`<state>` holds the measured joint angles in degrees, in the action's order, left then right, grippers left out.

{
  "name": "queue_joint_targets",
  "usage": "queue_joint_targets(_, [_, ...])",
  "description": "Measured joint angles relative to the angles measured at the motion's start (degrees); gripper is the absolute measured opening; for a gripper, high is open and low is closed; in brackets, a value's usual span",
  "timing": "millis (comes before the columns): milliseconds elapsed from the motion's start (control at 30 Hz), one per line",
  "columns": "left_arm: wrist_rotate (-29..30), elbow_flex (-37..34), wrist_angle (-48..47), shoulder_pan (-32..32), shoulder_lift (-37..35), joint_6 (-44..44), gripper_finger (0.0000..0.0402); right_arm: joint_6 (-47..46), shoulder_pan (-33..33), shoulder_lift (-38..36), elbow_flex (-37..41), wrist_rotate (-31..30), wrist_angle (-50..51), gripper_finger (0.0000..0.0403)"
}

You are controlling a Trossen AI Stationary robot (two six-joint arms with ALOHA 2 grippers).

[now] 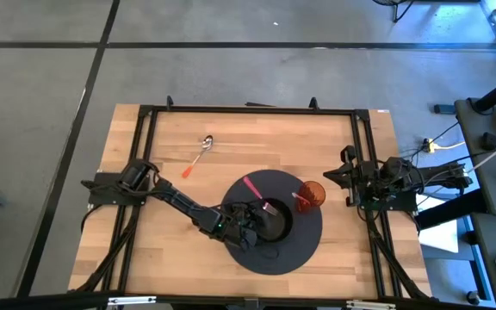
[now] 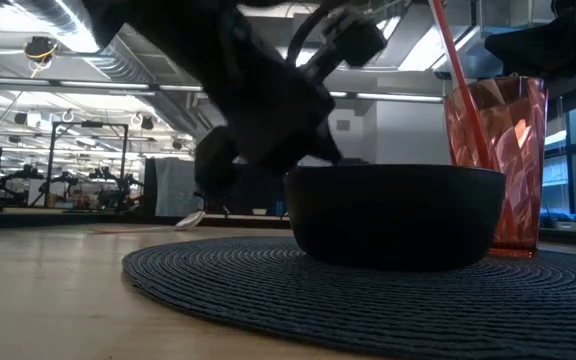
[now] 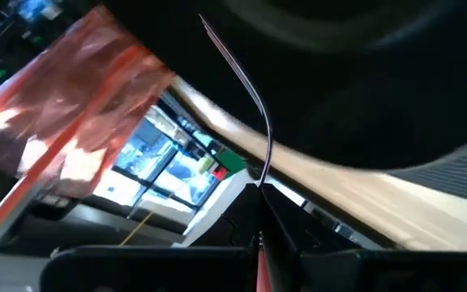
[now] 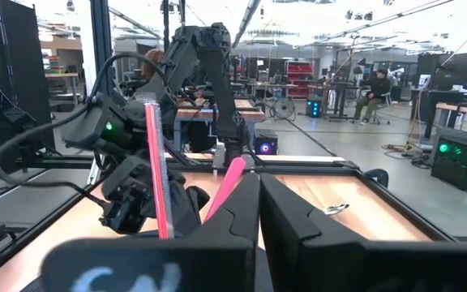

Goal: Pick & Place Utensil
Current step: Put the pink fork into the black bowl on the blue mat

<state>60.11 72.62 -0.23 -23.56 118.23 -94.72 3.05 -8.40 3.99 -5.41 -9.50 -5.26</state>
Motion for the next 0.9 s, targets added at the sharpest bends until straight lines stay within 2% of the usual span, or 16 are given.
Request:
queue_joint_targets(267, [0.8,0.0,0.0,0.0,0.6,3.4,0.0004,-0.3,0.0,0.0,0.0,0.0,0.0,0.0014])
queue_joint_targets(700, [1.9,0.0,-0.6,0.0,0.6,3.5,0.005,0.0,0.0,0.0,0.0,0.0,0.0,0.0014])
queue_joint_targets(900, [2.0,0.0,-4.7,-0.1,0.6,3.5,0.0056,0.0,0.0,0.0,0.0,0.0,0.0,0.0014])
